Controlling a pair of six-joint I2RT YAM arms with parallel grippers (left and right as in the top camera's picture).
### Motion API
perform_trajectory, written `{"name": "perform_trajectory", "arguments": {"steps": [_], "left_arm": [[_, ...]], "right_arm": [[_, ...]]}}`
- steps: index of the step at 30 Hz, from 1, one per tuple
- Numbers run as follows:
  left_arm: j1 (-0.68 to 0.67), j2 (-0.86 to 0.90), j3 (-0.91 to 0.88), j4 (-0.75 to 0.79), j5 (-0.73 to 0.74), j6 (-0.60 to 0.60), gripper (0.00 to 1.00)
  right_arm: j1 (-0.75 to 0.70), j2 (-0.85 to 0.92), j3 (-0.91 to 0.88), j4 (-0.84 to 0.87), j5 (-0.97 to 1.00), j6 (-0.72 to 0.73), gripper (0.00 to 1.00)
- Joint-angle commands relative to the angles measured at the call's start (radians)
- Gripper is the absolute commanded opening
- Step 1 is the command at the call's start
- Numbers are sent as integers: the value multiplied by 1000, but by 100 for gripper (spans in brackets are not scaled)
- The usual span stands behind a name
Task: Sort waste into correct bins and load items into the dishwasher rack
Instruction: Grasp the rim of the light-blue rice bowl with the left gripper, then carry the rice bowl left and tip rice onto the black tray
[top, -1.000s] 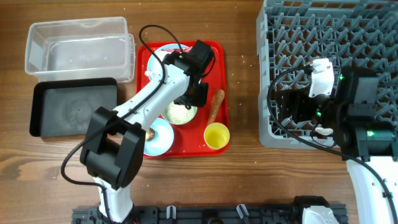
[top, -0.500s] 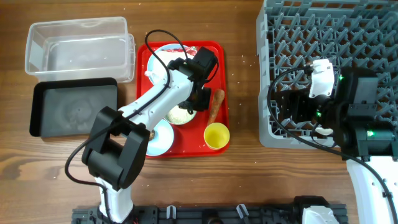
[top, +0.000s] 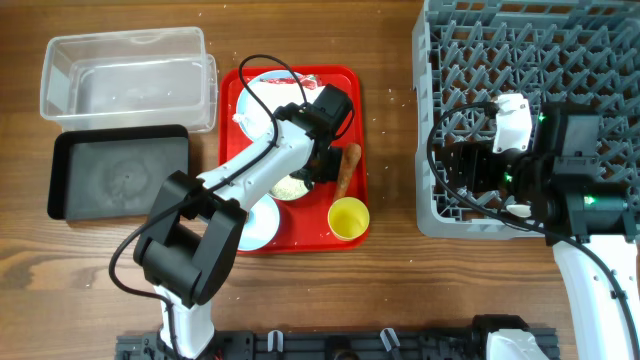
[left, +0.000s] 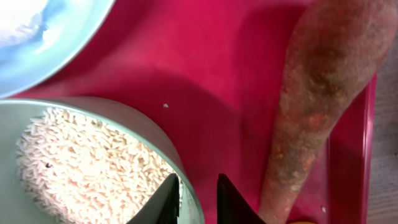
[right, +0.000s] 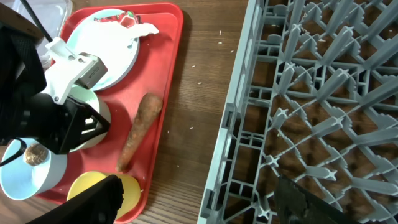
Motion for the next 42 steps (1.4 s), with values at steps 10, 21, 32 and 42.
{"name": "perform_trajectory", "arguments": {"steps": [10, 21, 32, 42], "left_arm": [[-5, 18, -8, 53, -47, -2, 4], [4, -100, 189, -189, -31, -2, 4], [323, -234, 224, -348, 246, 20, 4], [806, -232, 222, -433, 480, 246, 4]], "right_arm": [[-3, 11, 24, 0, 22, -5, 79], [-3, 11, 24, 3, 32, -5, 78], [-3, 11, 24, 17, 32, -5, 79], [-3, 11, 24, 24, 32, -5, 79]]}}
